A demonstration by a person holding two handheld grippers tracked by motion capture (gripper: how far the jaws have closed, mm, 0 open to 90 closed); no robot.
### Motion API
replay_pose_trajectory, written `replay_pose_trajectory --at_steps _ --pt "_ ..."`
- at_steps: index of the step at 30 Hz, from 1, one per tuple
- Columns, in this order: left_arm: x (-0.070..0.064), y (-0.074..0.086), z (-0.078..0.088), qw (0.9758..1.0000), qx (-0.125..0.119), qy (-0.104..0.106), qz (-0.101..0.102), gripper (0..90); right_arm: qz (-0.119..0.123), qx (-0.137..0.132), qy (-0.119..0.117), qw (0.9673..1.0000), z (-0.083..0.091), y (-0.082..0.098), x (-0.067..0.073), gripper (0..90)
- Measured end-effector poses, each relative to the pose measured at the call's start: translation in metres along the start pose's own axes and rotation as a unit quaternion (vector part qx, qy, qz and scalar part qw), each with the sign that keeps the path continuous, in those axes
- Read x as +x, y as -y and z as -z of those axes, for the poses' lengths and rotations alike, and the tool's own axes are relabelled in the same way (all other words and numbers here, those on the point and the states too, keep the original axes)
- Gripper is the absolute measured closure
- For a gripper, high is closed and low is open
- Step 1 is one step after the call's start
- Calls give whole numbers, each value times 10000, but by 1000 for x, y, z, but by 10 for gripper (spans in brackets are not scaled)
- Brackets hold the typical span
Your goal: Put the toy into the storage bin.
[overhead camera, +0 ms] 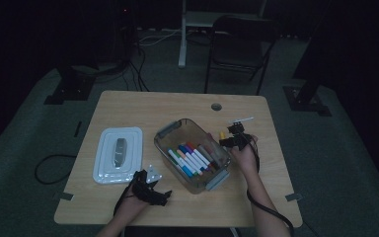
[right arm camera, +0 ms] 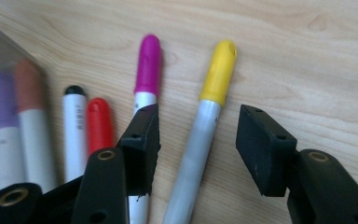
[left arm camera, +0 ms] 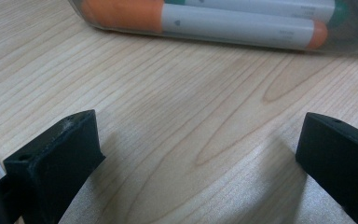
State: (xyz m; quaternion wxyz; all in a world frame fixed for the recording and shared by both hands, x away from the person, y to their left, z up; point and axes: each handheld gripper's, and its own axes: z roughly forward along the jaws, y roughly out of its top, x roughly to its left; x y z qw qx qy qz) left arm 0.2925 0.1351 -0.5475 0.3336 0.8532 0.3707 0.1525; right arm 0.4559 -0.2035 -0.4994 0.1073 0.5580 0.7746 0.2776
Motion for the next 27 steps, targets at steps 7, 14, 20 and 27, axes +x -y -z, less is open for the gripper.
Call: replay_pose_trajectory --at_steps 7,14,20,27 --pt "0 0 0 10000 -2 -2 0 4 -90 276 222 9993 -14 6 -4 534" --pt "0 0 0 10000 5 0 -1 4 -93 353 345 9987 -13 11 -9 759" --pt "0 0 0 10000 5 1 -1 4 -432 367 59 9984 -3 11 -16 763" --pt "0 0 0 10000 5 0 -2 4 -205 -36 -95 9997 38 3 -9 763"
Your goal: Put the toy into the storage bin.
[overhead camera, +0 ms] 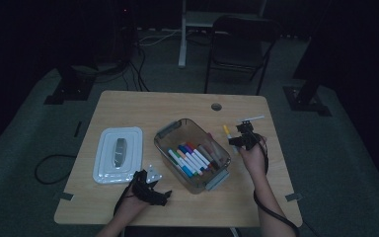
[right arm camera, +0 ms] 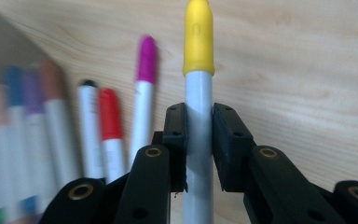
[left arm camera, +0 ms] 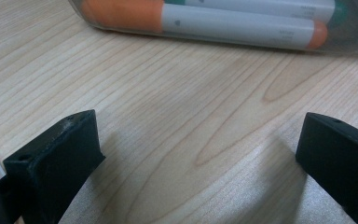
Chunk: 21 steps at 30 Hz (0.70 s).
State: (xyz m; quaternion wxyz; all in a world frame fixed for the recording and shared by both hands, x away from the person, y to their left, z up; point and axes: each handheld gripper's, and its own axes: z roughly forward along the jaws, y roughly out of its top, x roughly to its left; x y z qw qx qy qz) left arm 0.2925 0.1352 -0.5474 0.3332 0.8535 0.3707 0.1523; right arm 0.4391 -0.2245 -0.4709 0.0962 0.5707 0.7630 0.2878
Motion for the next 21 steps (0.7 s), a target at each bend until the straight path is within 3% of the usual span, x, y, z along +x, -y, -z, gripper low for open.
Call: replay_pose_trajectory --at_steps 2,4,9,14,21 --pt "0 0 0 10000 1 -1 -1 4 21 -51 -31 10000 5 -1 2 763" --pt "0 0 0 10000 0 -1 0 4 204 -218 -201 9994 25 -9 15 763" --pt "0 0 0 10000 0 -2 0 4 407 -341 -389 9978 42 -16 33 763" --pt "0 0 0 10000 -11 -8 1 4 827 -465 -592 9937 59 -23 66 763" --pt "0 0 0 10000 -10 -7 1 4 1219 -498 -1010 9861 63 -29 105 763"
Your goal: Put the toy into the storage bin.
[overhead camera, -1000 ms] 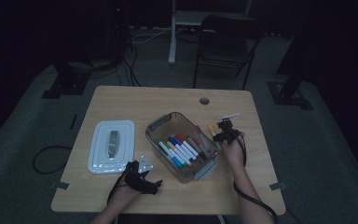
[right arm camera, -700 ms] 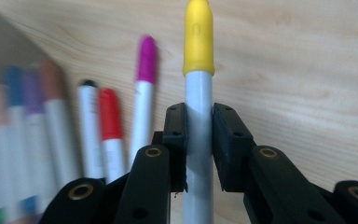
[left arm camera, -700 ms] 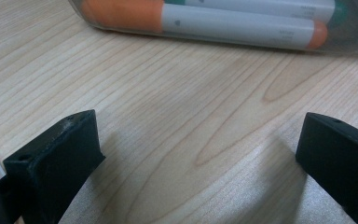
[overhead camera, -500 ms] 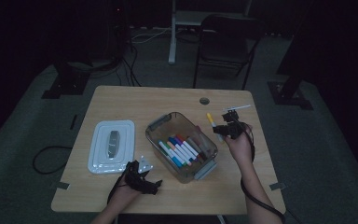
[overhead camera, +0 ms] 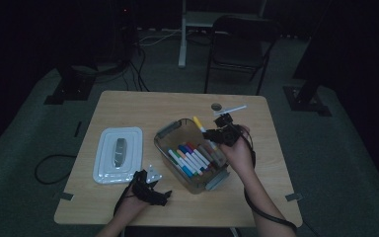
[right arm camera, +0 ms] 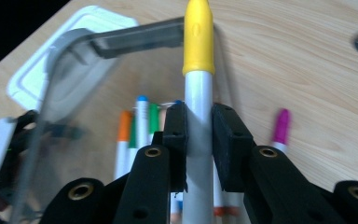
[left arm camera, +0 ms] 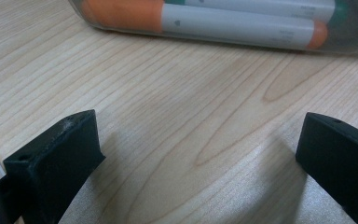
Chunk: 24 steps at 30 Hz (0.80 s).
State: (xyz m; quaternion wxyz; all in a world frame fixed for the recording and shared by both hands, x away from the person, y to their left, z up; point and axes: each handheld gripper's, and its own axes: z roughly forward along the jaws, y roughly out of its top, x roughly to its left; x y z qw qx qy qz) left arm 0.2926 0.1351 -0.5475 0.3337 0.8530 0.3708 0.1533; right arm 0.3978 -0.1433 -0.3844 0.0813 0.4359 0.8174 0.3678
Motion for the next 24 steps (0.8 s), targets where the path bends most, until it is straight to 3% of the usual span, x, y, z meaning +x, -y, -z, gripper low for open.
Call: replay_pose_trajectory --at_steps 6,11,13,17,24 --pt "0 0 0 10000 4 3 -1 4 274 192 -345 9988 -16 -6 29 763" --pt "0 0 0 10000 8 5 -1 4 427 488 -461 9968 -35 -5 44 763" --pt "0 0 0 10000 7 5 0 4 537 641 -396 9957 -43 -3 50 763" --pt "0 0 0 10000 7 4 0 4 597 850 -413 9937 -55 -1 56 763" --pt "0 0 0 10000 8 3 -1 4 560 1185 -670 9891 -75 0 66 763"
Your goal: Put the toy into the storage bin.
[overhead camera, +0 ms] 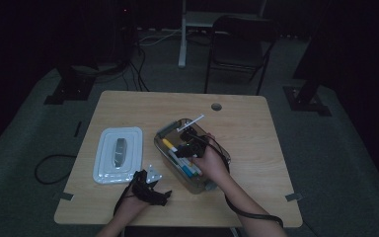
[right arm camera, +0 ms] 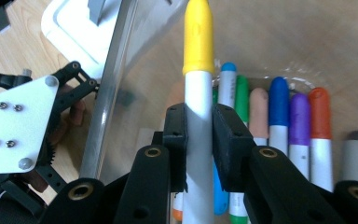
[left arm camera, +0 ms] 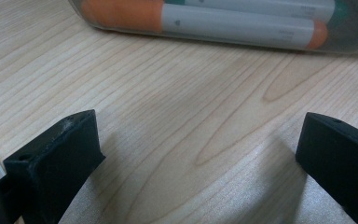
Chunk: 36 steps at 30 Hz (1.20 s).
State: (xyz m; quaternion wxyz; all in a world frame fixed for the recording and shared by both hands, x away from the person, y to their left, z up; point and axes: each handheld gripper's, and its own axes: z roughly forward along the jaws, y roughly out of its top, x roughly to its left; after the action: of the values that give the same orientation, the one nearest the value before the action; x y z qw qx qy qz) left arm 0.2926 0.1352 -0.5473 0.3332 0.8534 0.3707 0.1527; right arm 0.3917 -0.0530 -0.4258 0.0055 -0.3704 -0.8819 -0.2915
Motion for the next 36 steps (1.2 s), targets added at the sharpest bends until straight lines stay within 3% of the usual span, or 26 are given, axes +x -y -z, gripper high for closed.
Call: replay_pose_trajectory --at_steps 10,15,23,26,30,33,36 --pt "0 0 0 10000 0 1 -1 4 -44 548 -97 9984 -22 -8 -5 763" --pt "0 0 0 10000 -6 -2 -1 4 -17 1035 -118 9946 -39 -7 -6 762" --pt "0 0 0 10000 0 0 0 4 -22 1384 -161 9902 -48 -7 -4 735" --pt "0 0 0 10000 -1 0 -2 4 -30 1331 -164 9910 -47 -8 -3 684" --pt "0 0 0 10000 -3 -4 -1 4 -9 1067 -281 9939 -37 -7 -6 630" --pt "0 0 0 10000 0 4 1 4 -1 614 -450 9971 -19 -5 -9 596" --pt "0 0 0 10000 0 2 -1 4 -12 31 -589 9983 6 0 -16 566"
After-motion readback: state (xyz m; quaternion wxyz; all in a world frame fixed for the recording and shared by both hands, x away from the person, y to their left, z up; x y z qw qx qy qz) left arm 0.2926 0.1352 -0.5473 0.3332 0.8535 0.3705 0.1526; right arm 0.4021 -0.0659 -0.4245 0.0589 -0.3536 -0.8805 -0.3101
